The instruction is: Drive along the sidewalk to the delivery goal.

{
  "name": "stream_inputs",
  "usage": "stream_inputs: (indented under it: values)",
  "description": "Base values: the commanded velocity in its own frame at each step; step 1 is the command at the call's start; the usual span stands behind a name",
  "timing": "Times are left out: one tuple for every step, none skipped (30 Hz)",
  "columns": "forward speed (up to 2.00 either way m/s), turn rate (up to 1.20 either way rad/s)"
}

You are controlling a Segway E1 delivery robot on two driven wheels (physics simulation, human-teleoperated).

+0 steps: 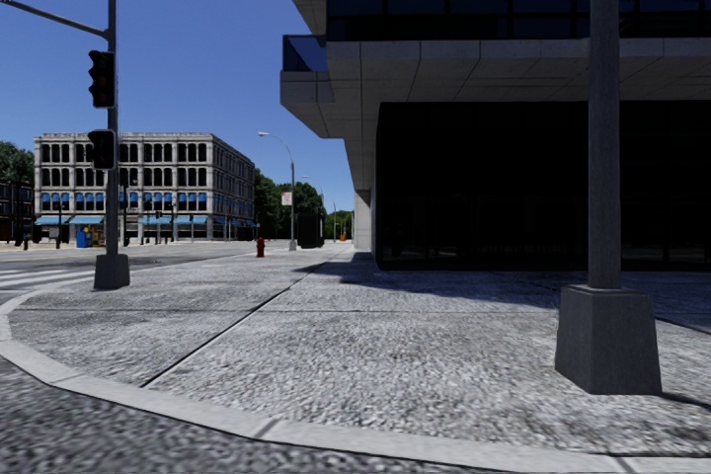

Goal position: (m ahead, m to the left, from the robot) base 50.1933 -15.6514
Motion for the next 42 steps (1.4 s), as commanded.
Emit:
stream_inputs:
  values:
    - [2.0,0.0]
    - [2.0,0.0]
    - [2.0,0.0]
    - [2.0,0.0]
    - [2.0,0.0]
    - [1.99,0.0]
    - [1.93,0.0]
    - [1.93,0.0]
    - [1.89,0.0]
    - [1.86,0.0]
    - [1.81,0.0]
    - [1.78,0.0]
    - [1.78,0.0]
    - [1.77,0.0]
    - [1.77,0.0]
    - [1.76,0.0]
    - [1.76,0.0]
    - [1.76,0.0]
    - [1.76,0.0]
    - [1.76,0.0]
    - [1.76,0.0]
    - [1.76,0.0]
    - [1.76,0.0]
    - [1.76,0.0]
    - [1.75,0.0]
    - [1.75,0.0]
    - [1.69,0.0]
    - [1.67,0.0]
    - [1.66,0.0]
    - [1.65,0.0]
    - [1.65,0.0]
    - [1.65,0.0]
    - [1.65,0.0]
    - [1.65,0.0]
    - [1.65,0.0]
    - [1.65,0.0]
    - [1.65,0.0]
    - [1.65,0.0]
    - [1.65,0.0]
    - [1.65,0.0]
    - [1.65,0.0]
    - [1.65,0.0]
